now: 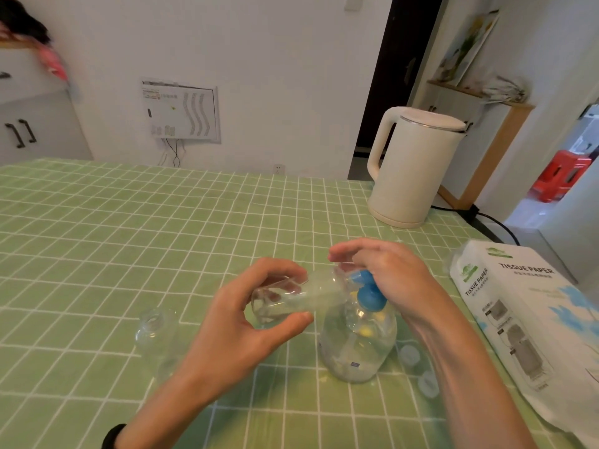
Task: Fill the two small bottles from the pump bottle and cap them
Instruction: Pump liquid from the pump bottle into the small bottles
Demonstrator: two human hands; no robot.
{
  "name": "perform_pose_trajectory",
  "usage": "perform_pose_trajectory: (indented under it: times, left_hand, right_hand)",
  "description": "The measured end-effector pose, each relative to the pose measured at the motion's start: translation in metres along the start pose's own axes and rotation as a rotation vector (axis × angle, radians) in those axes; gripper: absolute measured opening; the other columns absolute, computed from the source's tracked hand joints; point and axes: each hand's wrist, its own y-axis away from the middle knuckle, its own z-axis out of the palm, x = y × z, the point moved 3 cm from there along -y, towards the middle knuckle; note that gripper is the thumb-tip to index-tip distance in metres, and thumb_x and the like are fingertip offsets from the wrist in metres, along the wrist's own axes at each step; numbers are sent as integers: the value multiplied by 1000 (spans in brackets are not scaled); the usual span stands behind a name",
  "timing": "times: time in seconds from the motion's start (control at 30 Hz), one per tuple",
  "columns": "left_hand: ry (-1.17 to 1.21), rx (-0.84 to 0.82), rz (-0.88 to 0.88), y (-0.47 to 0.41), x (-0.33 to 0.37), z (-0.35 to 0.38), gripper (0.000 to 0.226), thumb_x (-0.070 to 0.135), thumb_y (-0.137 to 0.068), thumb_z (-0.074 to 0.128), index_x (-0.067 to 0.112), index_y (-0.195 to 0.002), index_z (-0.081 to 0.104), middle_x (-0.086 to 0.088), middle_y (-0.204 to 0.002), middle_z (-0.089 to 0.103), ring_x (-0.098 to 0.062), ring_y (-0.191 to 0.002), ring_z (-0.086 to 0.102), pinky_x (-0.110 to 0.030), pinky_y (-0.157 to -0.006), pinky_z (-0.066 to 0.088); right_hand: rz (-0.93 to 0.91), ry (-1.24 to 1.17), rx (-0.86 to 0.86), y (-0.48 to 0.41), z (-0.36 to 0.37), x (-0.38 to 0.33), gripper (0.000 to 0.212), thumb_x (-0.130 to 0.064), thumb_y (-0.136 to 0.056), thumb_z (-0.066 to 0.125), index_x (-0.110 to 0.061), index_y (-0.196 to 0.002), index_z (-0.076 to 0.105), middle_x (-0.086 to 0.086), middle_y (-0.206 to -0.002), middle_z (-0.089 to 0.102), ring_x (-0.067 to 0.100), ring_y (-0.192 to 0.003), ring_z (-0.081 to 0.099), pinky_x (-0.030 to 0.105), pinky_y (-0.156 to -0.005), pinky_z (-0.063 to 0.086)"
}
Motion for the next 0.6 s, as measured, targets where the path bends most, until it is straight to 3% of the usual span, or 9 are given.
perform_pose_trajectory:
  times: [0.1, 0.23, 0.47, 0.6]
  left_hand:
    - [1, 5, 12, -1, 1, -1, 39, 35, -79, 82, 37, -116, 69, 12, -118, 75, -14, -112, 73, -28, -94, 58]
    - [-1, 4, 19, -2, 0, -1, 40, 34, -79, 82, 36, -116, 69, 13, -119, 75, -15, -112, 73, -26, -93, 58]
    - [-15, -7, 9, -1, -3, -1, 39, 31, -80, 81, 32, -117, 69, 14, -118, 75, -15, -110, 73, -30, -91, 58]
    - [-12, 0, 4, -1, -1, -1, 39, 33, -79, 81, 38, -116, 69, 13, -118, 75, -16, -112, 73, -30, -94, 58]
  right_hand:
    - [-77, 12, 41, 0, -2, -2, 39, -8, -101, 52, -31, -96, 84, -23, -99, 80, -3, -105, 71, 19, -89, 50]
    - [-119, -38, 28, 0, -2, -3, 42, 0, -100, 50, -24, -98, 84, -15, -98, 82, -4, -94, 74, 5, -70, 52]
    - [-15, -58, -82, -3, 2, 0, 43, 12, -96, 49, -14, -101, 83, -3, -99, 85, 6, -104, 77, 20, -89, 56]
    - [-22, -58, -45, -1, 0, 0, 42, 8, -97, 50, -19, -100, 82, -8, -97, 84, 6, -98, 77, 19, -84, 57]
